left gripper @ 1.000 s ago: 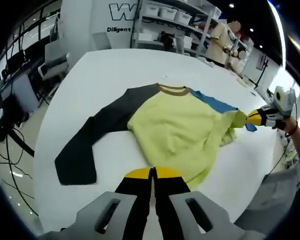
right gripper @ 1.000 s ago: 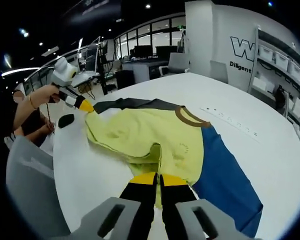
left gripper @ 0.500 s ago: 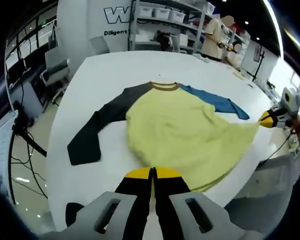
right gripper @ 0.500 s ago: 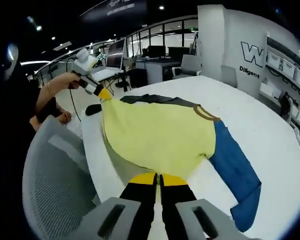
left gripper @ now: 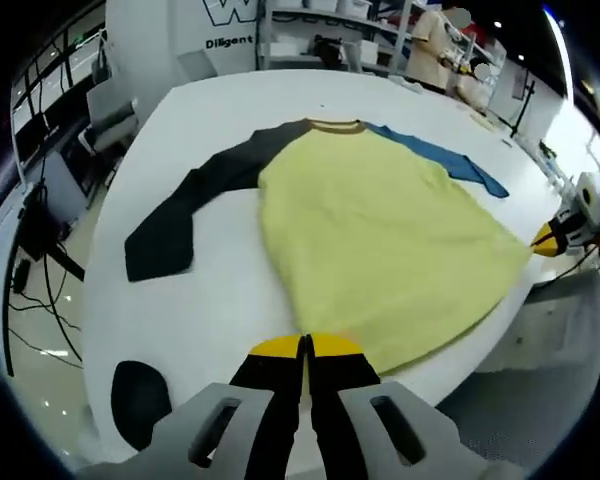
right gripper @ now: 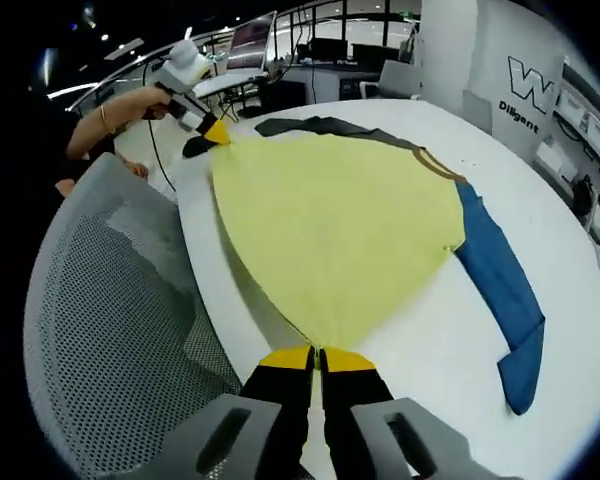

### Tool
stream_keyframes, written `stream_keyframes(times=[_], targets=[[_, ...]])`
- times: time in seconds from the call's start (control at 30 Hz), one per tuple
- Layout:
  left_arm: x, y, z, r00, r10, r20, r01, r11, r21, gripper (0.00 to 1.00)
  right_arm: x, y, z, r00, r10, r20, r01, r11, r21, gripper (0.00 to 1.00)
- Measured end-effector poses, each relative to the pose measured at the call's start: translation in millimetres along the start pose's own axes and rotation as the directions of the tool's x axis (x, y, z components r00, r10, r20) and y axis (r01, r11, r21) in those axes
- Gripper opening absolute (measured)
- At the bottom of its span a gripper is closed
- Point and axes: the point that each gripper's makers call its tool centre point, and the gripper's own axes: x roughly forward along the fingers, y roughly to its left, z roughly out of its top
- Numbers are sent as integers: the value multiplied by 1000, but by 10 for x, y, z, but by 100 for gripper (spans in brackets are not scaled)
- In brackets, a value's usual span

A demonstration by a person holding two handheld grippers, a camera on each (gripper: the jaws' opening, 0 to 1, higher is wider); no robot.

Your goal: Fold the garment on the visible template until the final outline fits inside the template.

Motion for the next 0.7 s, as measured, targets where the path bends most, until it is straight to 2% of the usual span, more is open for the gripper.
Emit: stream_keyframes(times=[0.17, 0.3, 0.43, 0.53, 0.7], targets=[[57, -54, -169, 999, -20, -26, 20, 1000, -3, 0, 95, -39, -176, 997, -22, -69, 22, 1000, 4, 0], [117, -75, -268, 998, -21, -51, 22, 999, 26, 0, 146, -18, -250, 995, -12, -94, 12, 1000, 1, 0], [152, -104, -321, 998, -15, -67, 19, 998, 52, 0, 182, -27, -334, 991, -28, -131, 24, 999, -36, 0], [180, -112, -375, 996, 9, -89, -1, 996, 87, 0, 202, -30, -381, 990, -29, -140, 26, 999, -22, 0], [199, -128, -393, 997, 11, -80, -4, 996, 86, 0, 216, -18, -462, 986, -39, -162, 33, 999, -38, 0]])
